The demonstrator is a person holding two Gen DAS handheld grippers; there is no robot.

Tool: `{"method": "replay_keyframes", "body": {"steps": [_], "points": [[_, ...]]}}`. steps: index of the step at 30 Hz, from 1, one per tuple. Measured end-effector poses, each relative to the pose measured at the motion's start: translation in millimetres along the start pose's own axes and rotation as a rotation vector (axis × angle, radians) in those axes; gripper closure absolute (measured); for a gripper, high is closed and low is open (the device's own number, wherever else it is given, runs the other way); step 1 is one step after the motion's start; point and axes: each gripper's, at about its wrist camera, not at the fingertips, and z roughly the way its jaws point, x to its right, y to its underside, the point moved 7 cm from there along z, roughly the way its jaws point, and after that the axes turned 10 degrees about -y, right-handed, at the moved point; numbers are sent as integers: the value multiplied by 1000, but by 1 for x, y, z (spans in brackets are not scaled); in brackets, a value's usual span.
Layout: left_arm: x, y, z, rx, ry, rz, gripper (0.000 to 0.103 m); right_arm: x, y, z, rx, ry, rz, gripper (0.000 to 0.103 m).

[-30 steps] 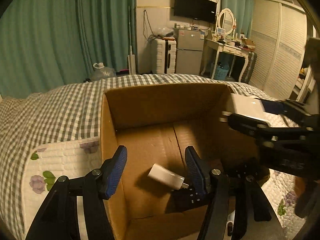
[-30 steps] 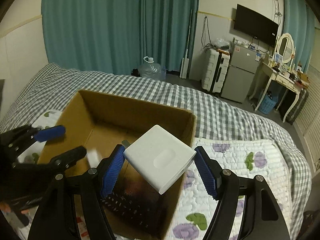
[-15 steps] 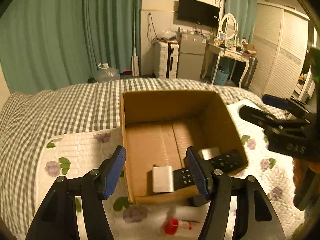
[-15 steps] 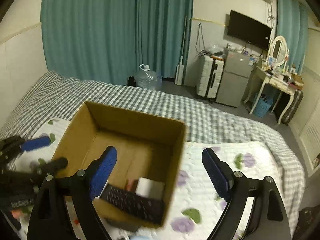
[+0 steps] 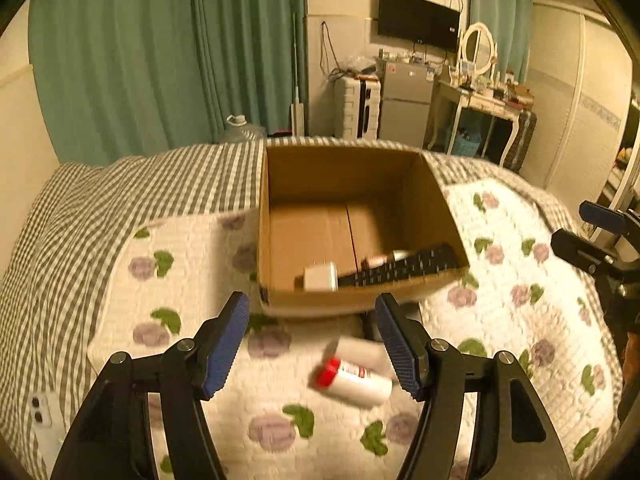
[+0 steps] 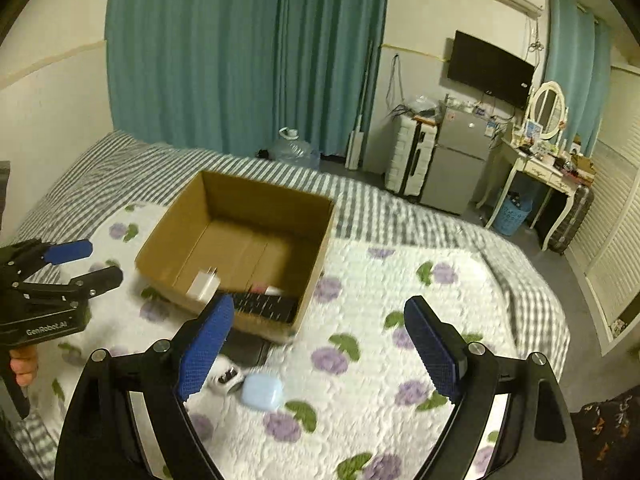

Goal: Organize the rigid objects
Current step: 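Move both grippers back over the remaining items, then grasp the light blue earbud case with the right gripper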

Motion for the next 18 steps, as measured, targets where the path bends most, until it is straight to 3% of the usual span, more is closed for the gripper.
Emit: {"method": "replay_keyframes", "body": {"steps": [5, 11, 18], "points": [[15, 31, 17, -46, -15, 21, 35, -15, 38, 28, -49, -68, 4, 16], [23, 68, 54, -119, -40, 61, 35, -17, 89, 83, -106, -70, 14, 16], [29, 88, 75, -187, -17, 69, 35, -25, 135, 138, -275, -94, -29, 24]]}}
